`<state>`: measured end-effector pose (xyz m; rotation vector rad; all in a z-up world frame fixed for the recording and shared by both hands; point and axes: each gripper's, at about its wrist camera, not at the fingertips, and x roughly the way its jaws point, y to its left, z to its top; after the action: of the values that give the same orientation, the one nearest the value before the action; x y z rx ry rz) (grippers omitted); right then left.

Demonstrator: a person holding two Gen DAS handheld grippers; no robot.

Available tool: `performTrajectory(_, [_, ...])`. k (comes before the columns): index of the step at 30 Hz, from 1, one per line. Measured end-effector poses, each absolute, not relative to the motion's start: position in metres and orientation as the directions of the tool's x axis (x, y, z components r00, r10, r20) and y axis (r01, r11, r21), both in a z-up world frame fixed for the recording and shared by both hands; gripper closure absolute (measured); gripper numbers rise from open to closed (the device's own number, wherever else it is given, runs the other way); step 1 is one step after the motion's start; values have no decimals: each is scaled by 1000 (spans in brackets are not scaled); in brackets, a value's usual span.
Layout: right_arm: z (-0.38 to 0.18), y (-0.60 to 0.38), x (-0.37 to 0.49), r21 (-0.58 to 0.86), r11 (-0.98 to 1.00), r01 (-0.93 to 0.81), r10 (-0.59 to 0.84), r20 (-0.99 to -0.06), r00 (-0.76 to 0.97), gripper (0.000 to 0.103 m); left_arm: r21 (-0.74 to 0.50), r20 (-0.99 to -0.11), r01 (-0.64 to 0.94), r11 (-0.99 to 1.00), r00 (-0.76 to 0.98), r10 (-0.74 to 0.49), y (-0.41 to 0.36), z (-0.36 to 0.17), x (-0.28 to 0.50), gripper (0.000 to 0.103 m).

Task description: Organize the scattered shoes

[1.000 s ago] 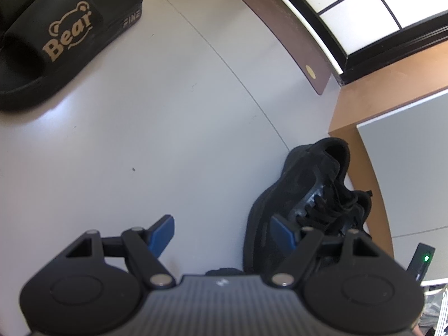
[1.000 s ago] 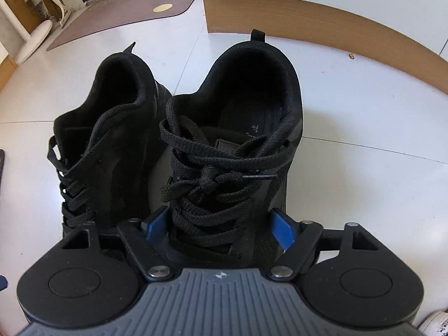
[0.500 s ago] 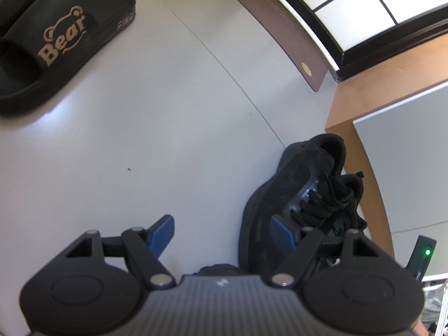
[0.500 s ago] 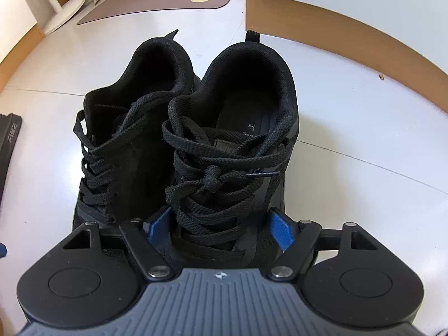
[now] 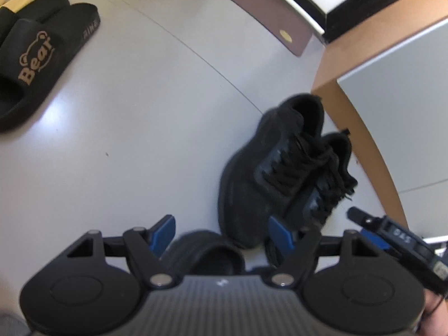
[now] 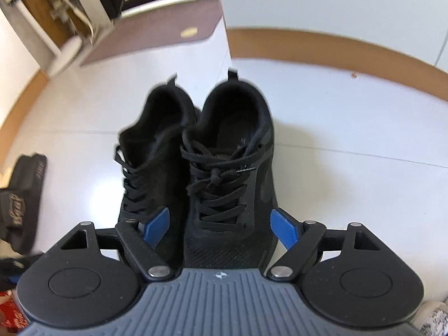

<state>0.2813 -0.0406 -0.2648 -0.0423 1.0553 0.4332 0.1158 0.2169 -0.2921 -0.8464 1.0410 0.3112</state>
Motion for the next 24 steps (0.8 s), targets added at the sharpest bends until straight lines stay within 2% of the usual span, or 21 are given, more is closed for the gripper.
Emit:
performTrajectory(5, [-220,-60,252,213,903,-373,372,-822,432,19,-389,-873,-547,741,476,-107,207,-244,113,28])
performTrajectory(9, [-183,-74,229,194,894,-403,380,-804,457,17,-360,-869,-521,774,489,-75,201,-202,107,28])
performTrajectory(24, [-13,-182,140,158,943,-292,312,-724,615,16,-308,-792,-318,897,608,-56,122,-22,100,24])
